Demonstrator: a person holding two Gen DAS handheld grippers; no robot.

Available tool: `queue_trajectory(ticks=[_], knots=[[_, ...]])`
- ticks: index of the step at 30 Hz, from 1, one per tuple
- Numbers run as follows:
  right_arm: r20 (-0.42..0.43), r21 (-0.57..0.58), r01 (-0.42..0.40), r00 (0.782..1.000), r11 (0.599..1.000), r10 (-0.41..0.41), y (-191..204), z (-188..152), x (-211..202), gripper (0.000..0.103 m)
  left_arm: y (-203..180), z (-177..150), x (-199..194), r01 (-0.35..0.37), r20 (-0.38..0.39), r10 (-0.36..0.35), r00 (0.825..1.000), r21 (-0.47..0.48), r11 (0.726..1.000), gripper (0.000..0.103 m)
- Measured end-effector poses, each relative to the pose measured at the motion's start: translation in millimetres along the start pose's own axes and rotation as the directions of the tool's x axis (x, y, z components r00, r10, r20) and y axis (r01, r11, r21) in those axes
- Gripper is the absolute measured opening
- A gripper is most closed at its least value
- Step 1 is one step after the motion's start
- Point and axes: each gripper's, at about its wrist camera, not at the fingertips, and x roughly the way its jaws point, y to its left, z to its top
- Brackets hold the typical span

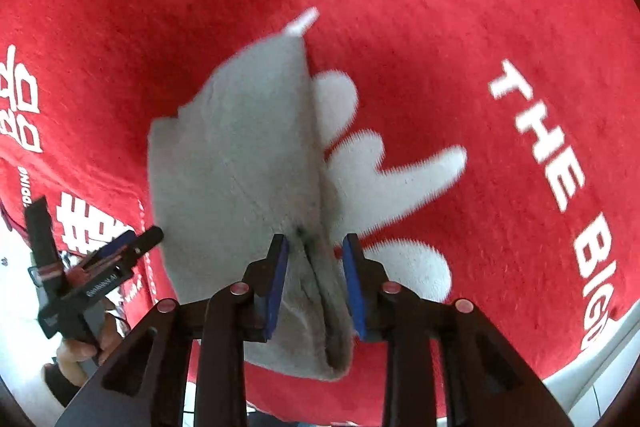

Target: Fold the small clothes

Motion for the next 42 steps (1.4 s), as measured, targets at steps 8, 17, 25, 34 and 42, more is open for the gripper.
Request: queue_trajectory(ticks=[8,17,25,34,42], knots=[[-0.077,-0.031,-0.022,0.997,0.999,0.019,19.7,55.6,42.5,0.008,22.5,27.8,10.8,-0.025,0.064,0.032,0.997,-0.103,0.994,0.086],[-0.080,-0.085,0.068,0.994,0.994,-0.075,12.4,48.0,38.6,0.017,42.1,16.4,28.2,-0.006,0.043,0.014,0.999,-0.198,0.980,0.093],[-0.042,-0.113,0.115,0.992,0.987,-0.120,21.1,14.2,2.8,0.020,43.5,-6.2,10.4,-0.011,0.036,0.018,0.999,-0.201,0.980,0.093],[-0.021,-0.149,0.132,0.990,0.980,-0.137,40.4,-30.0,-5.1,0.050,44.2,-35.6,-1.3,-0.015,0.019,0.019,1.000,-0.185,0.983,0.093],[-0.091,-0.164,0.305,0.942,0.938,-0.322,21.3,-59.7,27.6,0.050,53.0,-61.5,-5.9,0.008,0.010,-0.006,1.000,-0.192,0.981,0.093]])
